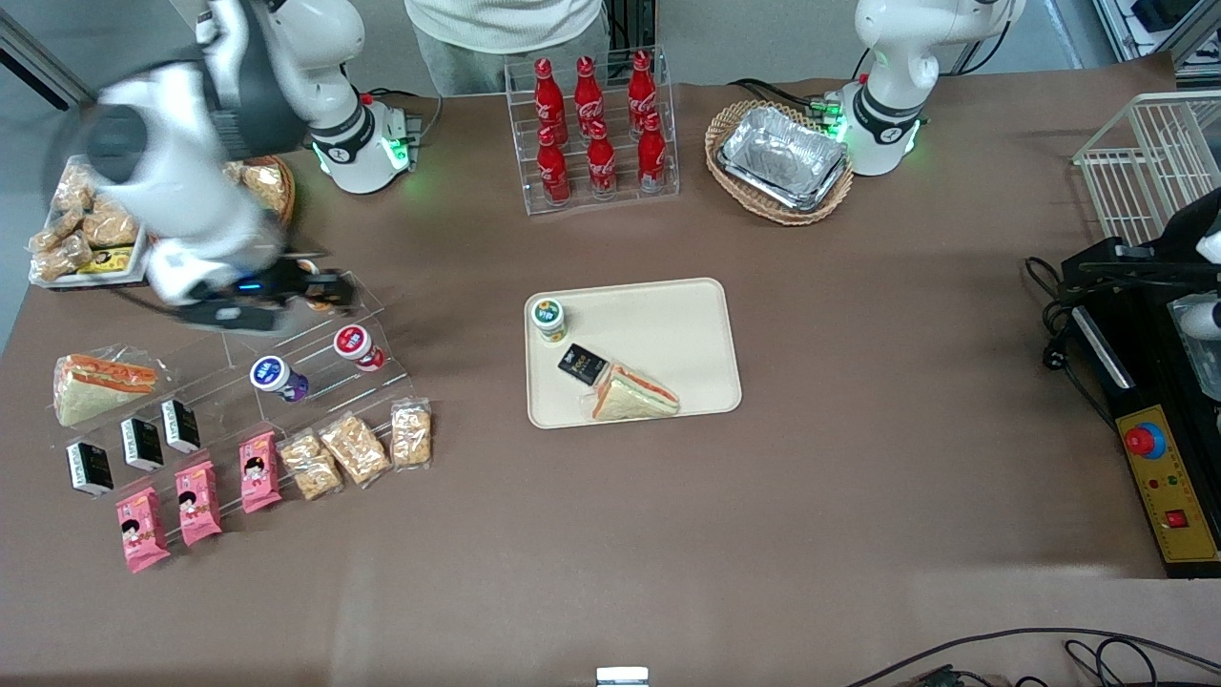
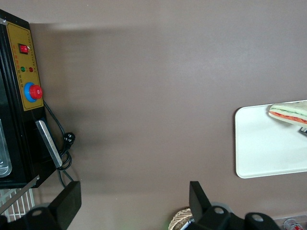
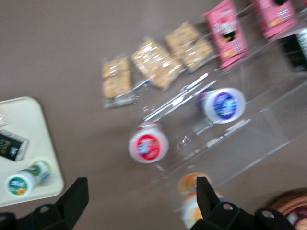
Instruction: Place green gum on tray
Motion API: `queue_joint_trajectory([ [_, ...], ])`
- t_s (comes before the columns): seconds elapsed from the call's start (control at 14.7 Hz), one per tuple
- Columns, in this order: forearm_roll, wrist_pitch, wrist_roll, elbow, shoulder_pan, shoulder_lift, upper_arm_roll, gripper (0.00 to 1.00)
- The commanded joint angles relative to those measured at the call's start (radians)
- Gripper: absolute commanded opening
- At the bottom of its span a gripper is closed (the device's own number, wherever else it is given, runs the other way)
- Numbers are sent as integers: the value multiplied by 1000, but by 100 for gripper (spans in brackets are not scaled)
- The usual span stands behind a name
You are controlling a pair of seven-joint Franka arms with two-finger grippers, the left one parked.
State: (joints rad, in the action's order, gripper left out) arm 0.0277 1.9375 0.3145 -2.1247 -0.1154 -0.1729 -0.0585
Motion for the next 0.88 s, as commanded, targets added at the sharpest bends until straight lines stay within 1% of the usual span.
queue_joint_trajectory([
  [0.0, -11, -70, -145, 35, 17, -28, 106, 100],
  [0.2, -60, -91, -204, 130, 28, 10, 179, 100],
  [0.27, -63, -110, -248, 184, 28, 45, 193, 100],
  [0.41, -60, -249, -288, 323, 29, 99, 213, 100],
  [0.48, -58, -303, -297, 353, 28, 124, 230, 100],
  [0.68, -49, -304, -389, 400, 26, 177, 232, 100],
  [0.82, -48, -314, -411, 443, 28, 210, 232, 100],
])
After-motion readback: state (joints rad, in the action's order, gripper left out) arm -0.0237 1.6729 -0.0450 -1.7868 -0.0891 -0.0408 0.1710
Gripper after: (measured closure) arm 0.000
